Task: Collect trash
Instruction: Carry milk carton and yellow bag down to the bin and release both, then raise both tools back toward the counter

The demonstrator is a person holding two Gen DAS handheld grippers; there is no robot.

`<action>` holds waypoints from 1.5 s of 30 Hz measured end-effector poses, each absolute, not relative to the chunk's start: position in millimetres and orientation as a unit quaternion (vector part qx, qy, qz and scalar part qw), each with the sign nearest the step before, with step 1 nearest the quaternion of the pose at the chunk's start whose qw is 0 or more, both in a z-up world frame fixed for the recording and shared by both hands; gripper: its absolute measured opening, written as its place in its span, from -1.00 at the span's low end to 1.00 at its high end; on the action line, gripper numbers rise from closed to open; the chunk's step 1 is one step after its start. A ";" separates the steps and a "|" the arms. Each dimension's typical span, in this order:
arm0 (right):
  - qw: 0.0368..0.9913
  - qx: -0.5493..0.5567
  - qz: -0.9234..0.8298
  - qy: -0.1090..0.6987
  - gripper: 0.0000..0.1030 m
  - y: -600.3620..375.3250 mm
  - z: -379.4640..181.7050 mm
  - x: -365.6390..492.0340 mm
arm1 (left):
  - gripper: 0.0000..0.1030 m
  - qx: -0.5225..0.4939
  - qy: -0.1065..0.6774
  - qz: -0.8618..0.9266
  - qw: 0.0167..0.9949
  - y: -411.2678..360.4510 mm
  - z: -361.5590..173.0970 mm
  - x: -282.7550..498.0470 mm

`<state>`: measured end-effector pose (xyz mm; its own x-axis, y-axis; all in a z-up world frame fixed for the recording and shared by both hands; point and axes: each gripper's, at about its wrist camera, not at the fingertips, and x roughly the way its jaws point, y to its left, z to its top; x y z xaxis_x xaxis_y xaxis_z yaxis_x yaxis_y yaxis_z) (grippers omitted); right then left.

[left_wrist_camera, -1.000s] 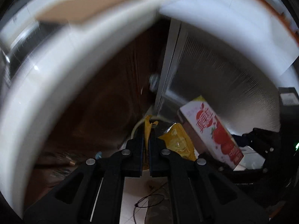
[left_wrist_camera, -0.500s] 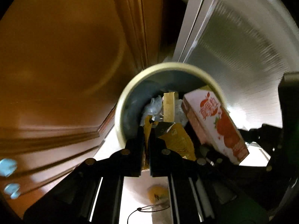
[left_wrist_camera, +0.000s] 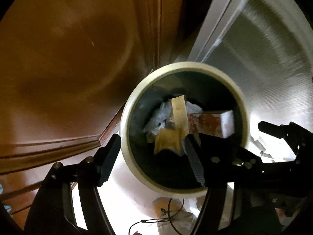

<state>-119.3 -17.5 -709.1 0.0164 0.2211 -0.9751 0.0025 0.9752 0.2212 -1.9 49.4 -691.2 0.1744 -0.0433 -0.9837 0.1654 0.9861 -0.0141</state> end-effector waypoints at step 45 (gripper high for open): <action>0.884 0.026 0.092 0.458 0.60 -110.6 43.7 20.4 | 0.26 0.041 0.368 -0.116 0.922 115.9 35.8 1.4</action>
<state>20.4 -110.6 43.7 0.5641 0.1861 -0.8045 -0.1377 0.9818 0.1306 1.4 115.9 35.8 0.7032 -0.1830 -0.6871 0.2431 0.9700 -0.0097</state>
